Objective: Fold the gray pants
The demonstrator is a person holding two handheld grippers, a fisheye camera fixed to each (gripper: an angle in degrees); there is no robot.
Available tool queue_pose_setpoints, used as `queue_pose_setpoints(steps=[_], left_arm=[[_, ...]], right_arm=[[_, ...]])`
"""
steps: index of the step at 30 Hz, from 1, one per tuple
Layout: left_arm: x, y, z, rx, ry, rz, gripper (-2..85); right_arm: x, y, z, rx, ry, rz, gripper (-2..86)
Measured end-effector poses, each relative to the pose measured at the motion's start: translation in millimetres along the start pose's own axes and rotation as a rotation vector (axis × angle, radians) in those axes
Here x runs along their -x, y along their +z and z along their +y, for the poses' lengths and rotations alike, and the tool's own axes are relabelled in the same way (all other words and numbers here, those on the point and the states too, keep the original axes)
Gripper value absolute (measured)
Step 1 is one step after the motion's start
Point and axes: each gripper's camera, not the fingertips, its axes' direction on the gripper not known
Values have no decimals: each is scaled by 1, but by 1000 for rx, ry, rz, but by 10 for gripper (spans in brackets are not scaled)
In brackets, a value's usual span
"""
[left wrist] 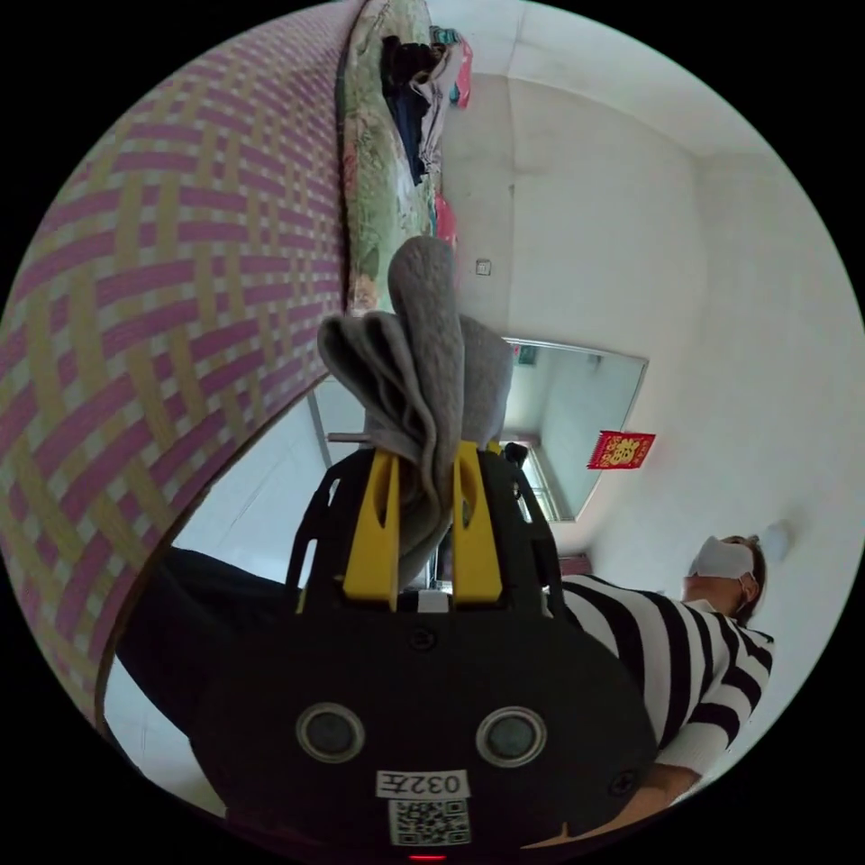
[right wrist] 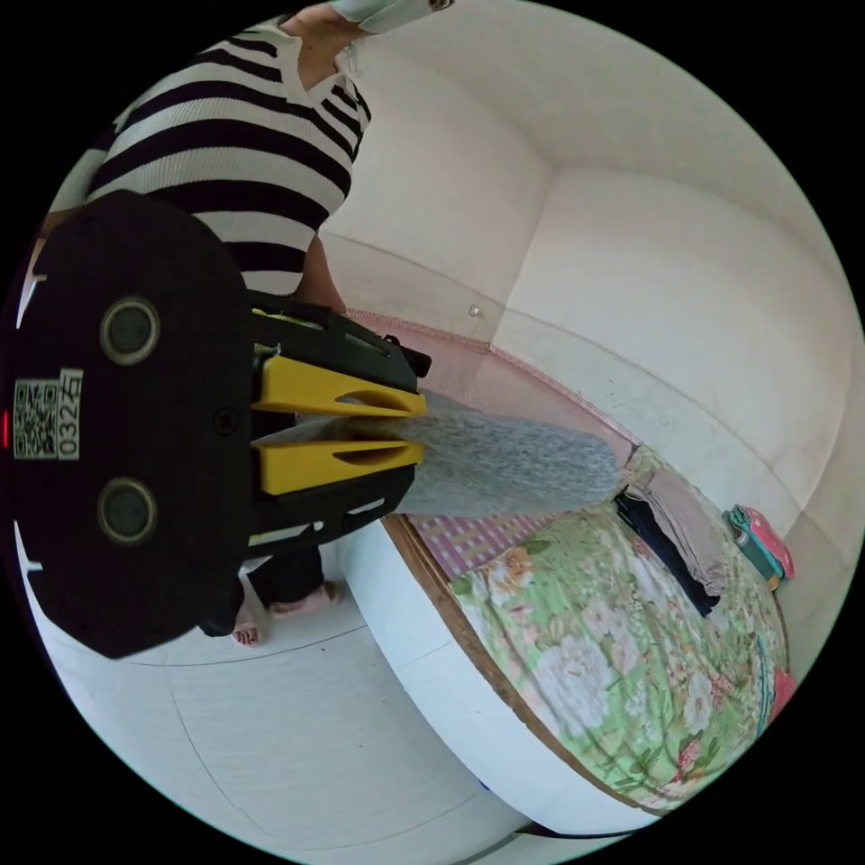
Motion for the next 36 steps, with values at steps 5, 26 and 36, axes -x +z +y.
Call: queue_pose_setpoints(steps=[5, 26, 36], left_arm=[[38, -36, -38, 31, 95, -44, 60], [237, -183, -112, -222, 148, 244, 66], [297, -193, -182, -341, 59, 289, 73]], right_arm=[[19, -20, -24, 4, -17, 5, 42], [160, -98, -194, 190, -140, 31, 41], [181, -140, -315, 300, -216, -62, 42]])
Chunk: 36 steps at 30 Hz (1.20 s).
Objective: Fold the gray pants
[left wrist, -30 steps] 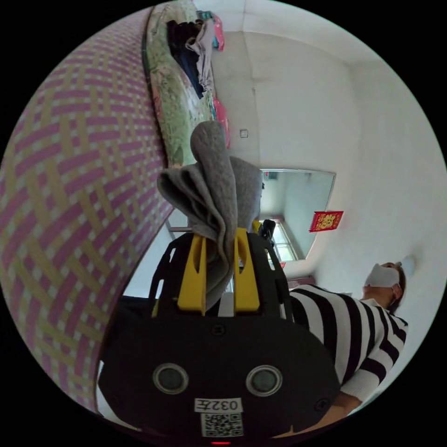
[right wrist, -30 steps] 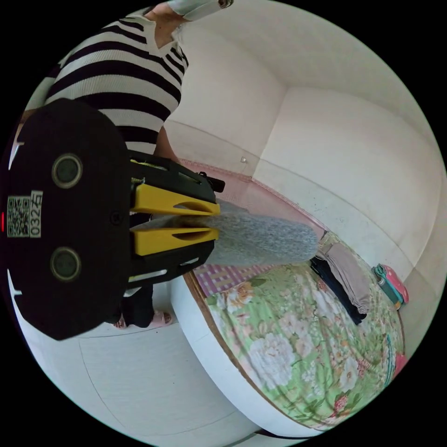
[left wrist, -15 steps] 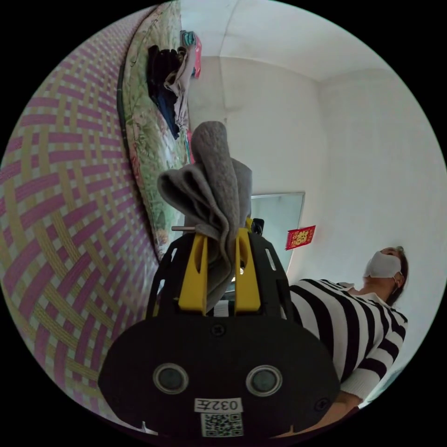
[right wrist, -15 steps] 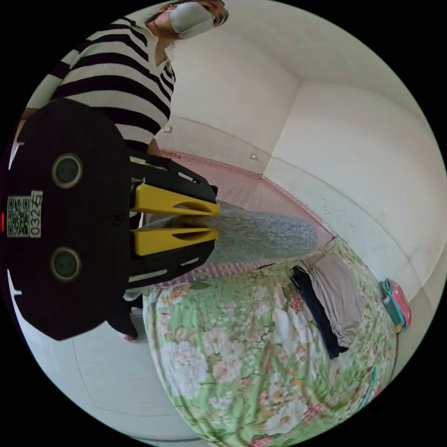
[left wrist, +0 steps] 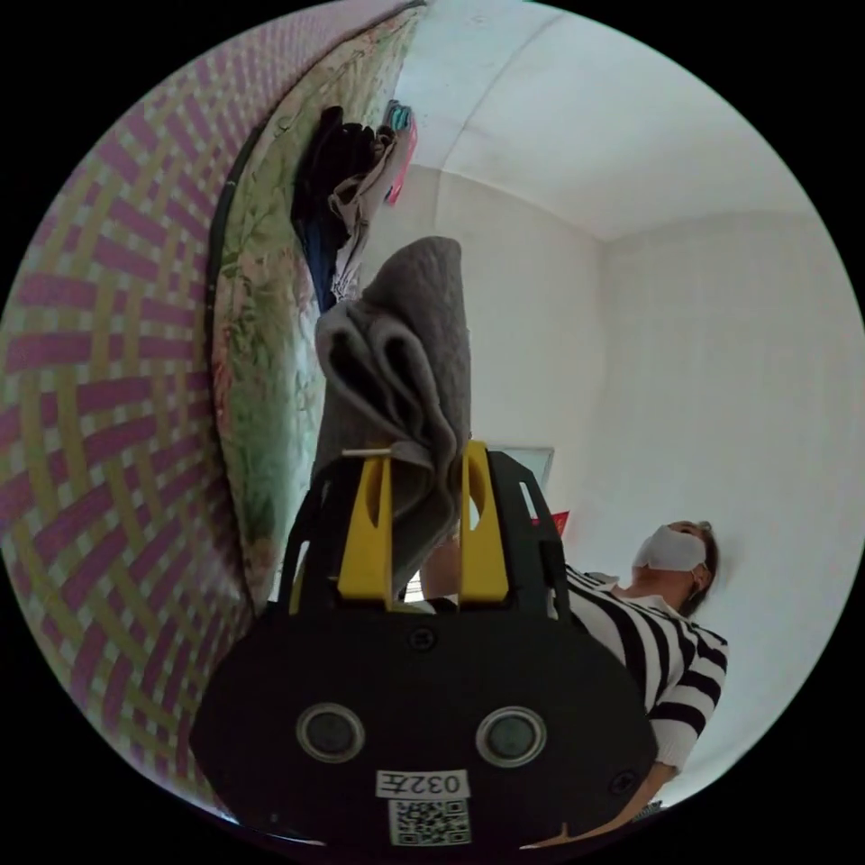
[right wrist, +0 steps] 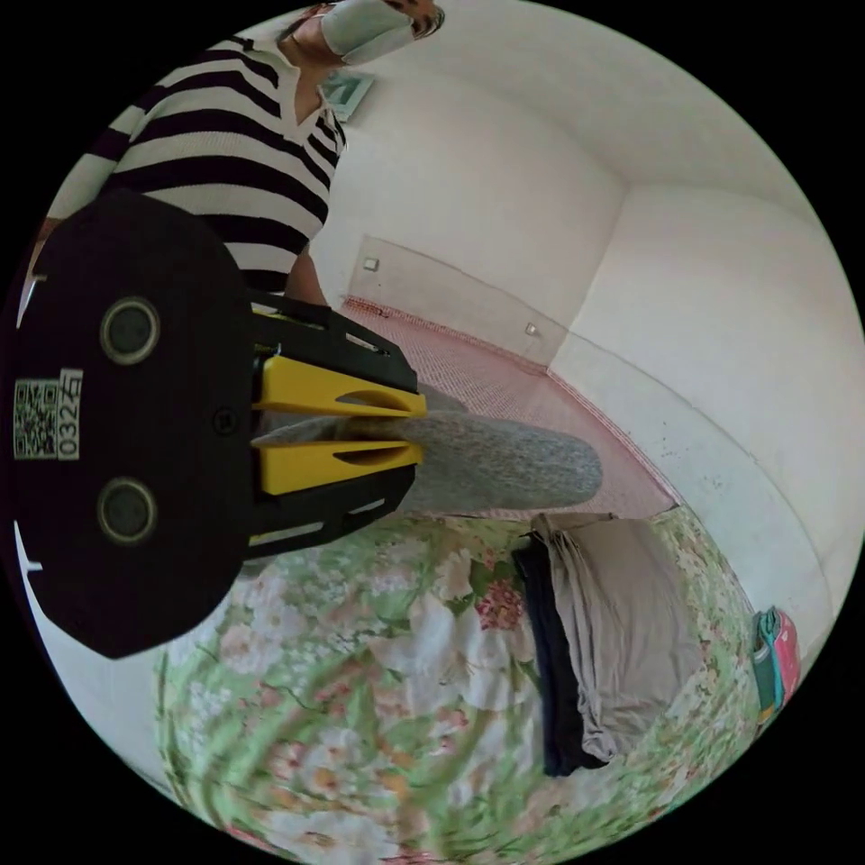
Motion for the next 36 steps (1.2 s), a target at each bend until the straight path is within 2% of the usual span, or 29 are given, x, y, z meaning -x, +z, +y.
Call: queue_pose_setpoints(steps=[8, 14, 18, 20, 22, 24, 25, 26, 31, 36], left_arm=[[-10, 34, -161, -56, 55, -166, 60], [-22, 62, -274, -31, 100, -245, 56], [-5, 64, -330, -35, 116, -316, 52], [29, 53, -362, -52, 65, -454, 51], [70, 41, -379, -75, -19, -592, 57], [109, 23, -386, -113, -51, -526, 67], [129, 13, -387, -142, -78, -416, 68], [141, 10, -386, -144, -79, -385, 69], [156, 10, -385, -113, -56, -358, 51], [154, 32, -385, -70, 13, -406, 43]], right_arm=[[-2, -100, -146, -63, -74, -98, 42], [12, -165, -266, -103, -103, -75, 42], [-5, -183, -324, -114, -19, -78, 44], [-41, -177, -355, -90, 63, -40, 53], [-81, -164, -367, -45, 175, 95, 64], [-119, -154, -368, -17, 282, 82, 56], [-132, -151, -365, -48, 307, -49, 53], [-135, -152, -363, -91, 315, -124, 50], [-108, -166, -377, -133, 257, -152, 29], [-58, -195, -389, -208, 193, -103, 17]])
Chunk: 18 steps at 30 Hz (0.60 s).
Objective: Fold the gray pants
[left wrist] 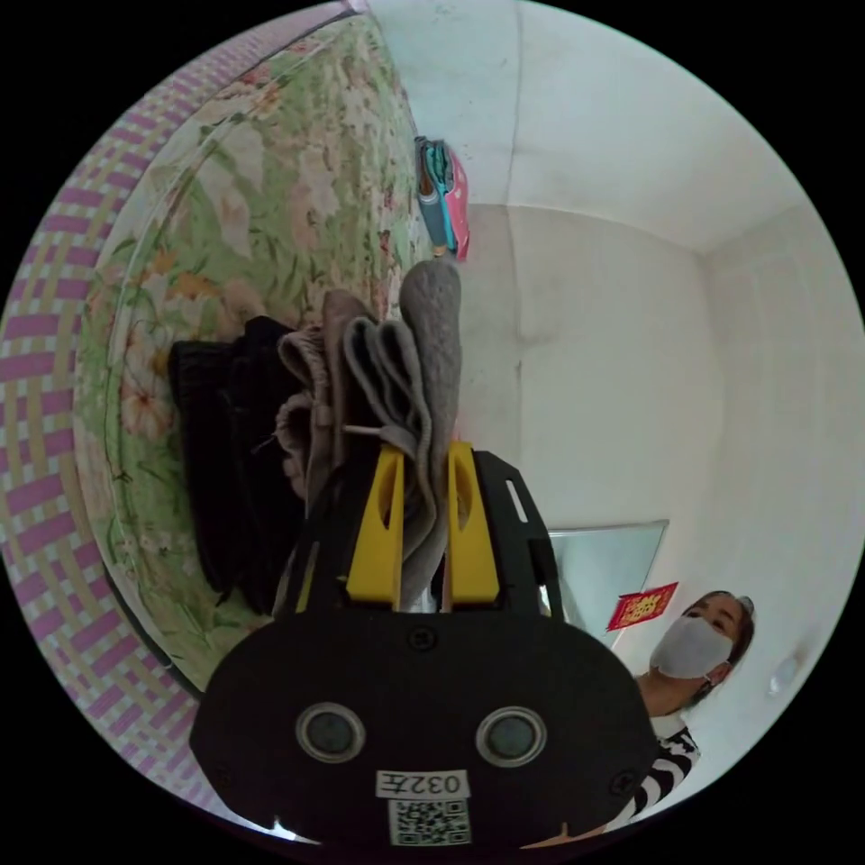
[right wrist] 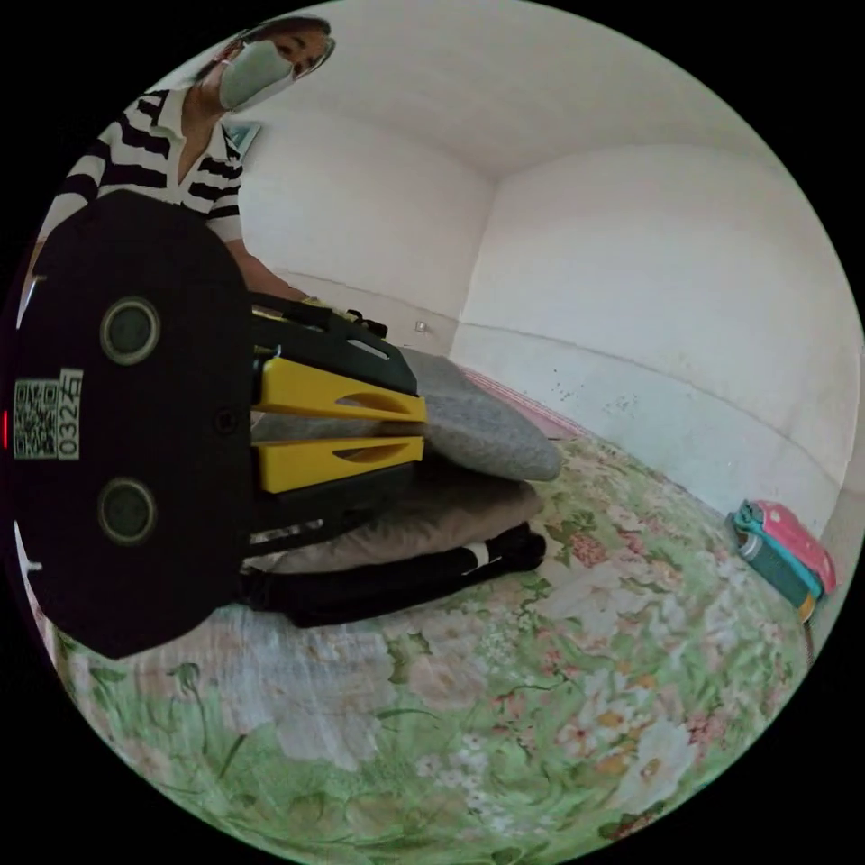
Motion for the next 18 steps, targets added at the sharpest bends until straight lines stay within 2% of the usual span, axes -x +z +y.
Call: queue_pose_setpoints(steps=[4, 7, 10, 12, 14, 16, 18], left_arm=[[39, 19, 4, 23, -57, -101, 57], [57, 24, 14, 0, -60, -69, 58], [56, 28, 30, -7, -27, -84, 42], [45, 24, 45, -30, 19, -142, 31], [12, 11, 67, -133, 129, -362, 9], [-18, 10, 78, -232, 230, -487, -2], [-41, 26, 72, -229, 338, -472, -6]], right_arm=[[-22, 15, -5, 46, 103, 167, 18], [-34, 29, -5, 3, 133, 80, 34], [-15, 36, -10, 17, 126, 187, 53], [9, 29, -9, -48, 70, 326, 57], [47, 33, -11, -99, -71, 443, 53], [75, 52, -19, -98, -222, 452, 40], [89, 81, -35, -46, -297, 407, 21]])
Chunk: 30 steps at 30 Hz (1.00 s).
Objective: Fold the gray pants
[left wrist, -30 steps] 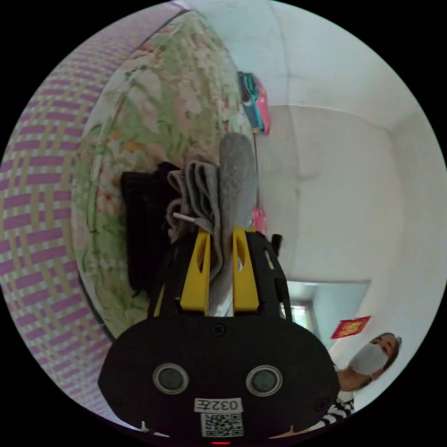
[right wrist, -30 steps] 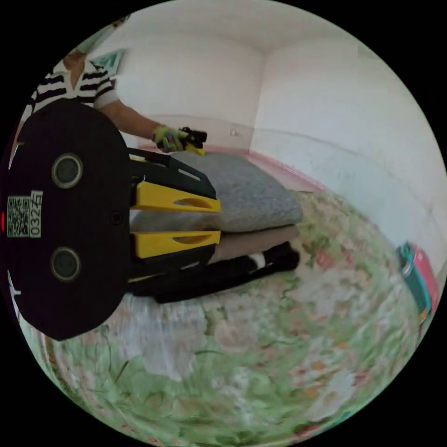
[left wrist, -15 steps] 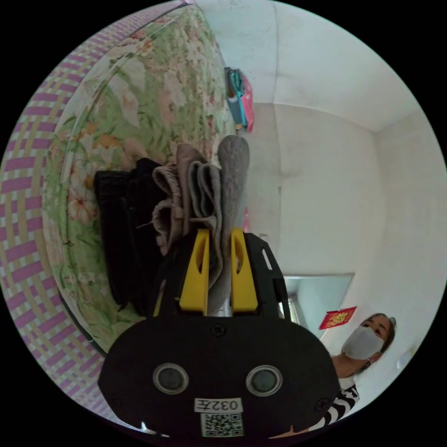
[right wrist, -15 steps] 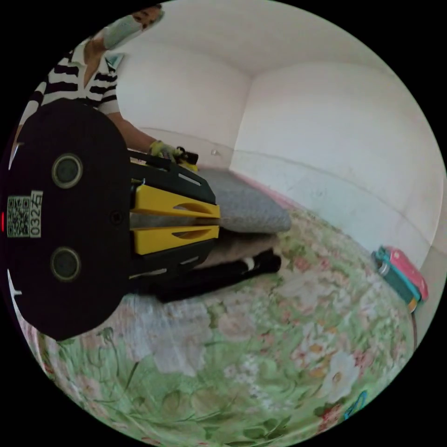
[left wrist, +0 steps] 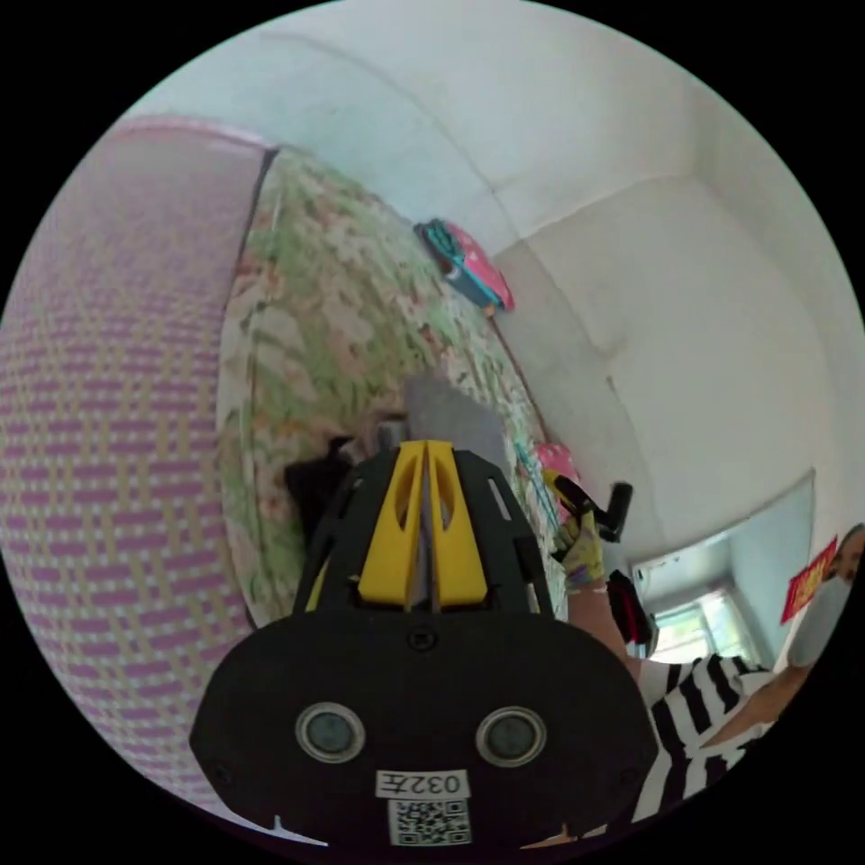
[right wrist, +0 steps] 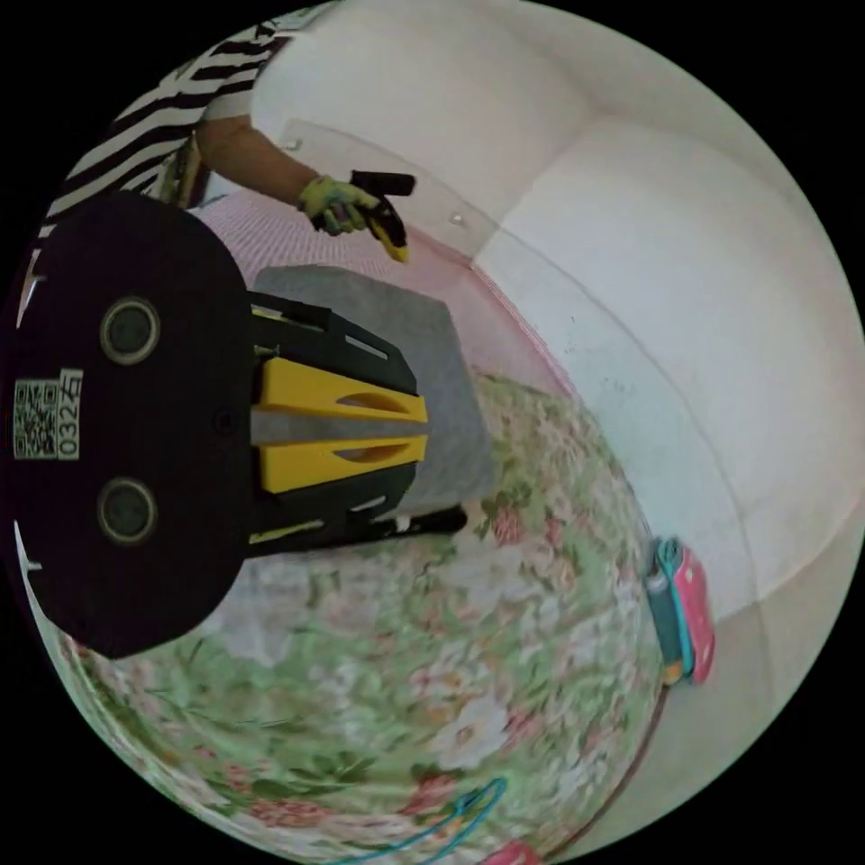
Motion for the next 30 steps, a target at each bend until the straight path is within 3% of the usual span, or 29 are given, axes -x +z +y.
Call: queue_pose_setpoints(steps=[3, 8, 10, 14, 18, 20, 24, 30], left_arm=[[-25, 43, -21, 94, 96, 36, -8], [4, 114, -12, 252, 62, -169, -9], [17, 121, 9, 221, 33, -175, -9], [23, 127, 31, 177, -45, -123, -9], [-12, 119, 32, 231, 8, -153, -9], [-50, 84, 49, 113, 57, -112, -9], [-128, 49, 103, 75, 223, 23, -9], [-192, 58, 208, 281, 406, -139, -9]], right_arm=[[19, 54, -33, 84, -23, -57, -2], [32, 159, -60, 207, -29, 119, -10], [23, 201, -53, 282, -39, 163, -10], [13, 243, -36, 247, -56, 238, -10], [-11, 250, -35, 241, 4, 97, -10], [-16, 220, -20, 99, -18, -13, -10], [-10, 182, 33, -34, -123, -8, -10], [-52, 202, 148, -6, -131, 183, -10]])
